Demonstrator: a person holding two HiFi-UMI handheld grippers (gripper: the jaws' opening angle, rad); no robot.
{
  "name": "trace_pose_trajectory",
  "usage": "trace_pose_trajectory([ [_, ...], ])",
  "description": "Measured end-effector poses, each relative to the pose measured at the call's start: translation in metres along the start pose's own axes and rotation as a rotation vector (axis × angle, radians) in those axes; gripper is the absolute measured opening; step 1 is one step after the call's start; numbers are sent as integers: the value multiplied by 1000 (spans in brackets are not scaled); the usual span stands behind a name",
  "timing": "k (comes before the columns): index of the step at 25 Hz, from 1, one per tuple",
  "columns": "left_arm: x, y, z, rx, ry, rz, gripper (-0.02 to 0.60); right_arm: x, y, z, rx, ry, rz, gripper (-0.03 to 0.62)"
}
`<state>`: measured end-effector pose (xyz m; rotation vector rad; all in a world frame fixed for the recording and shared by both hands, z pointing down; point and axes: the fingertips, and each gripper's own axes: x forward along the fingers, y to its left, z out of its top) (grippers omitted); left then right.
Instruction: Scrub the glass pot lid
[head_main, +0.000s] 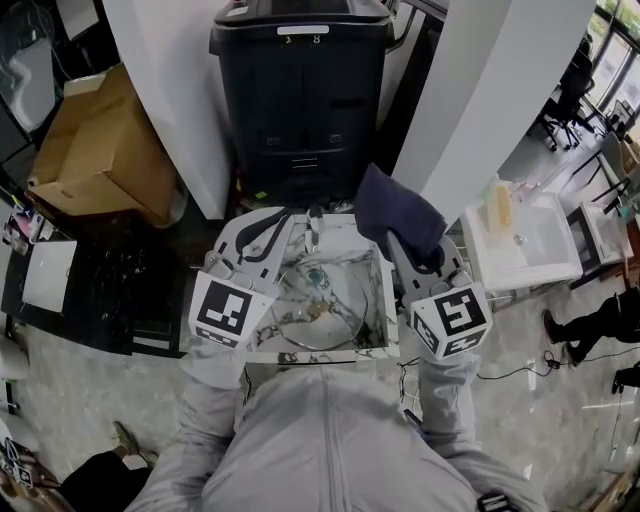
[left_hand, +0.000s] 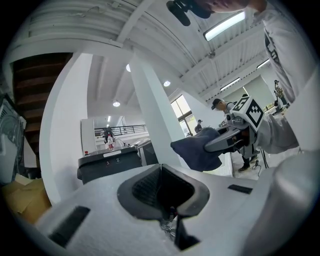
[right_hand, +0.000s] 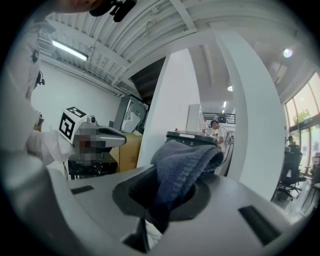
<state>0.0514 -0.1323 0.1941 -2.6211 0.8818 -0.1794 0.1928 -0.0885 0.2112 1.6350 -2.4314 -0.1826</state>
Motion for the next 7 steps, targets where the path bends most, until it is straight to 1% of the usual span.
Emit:
trace_pose_trajectory([
  [7,-6,3,-1,-10,-9,5,28,1,7,2,4,-12,8,63],
])
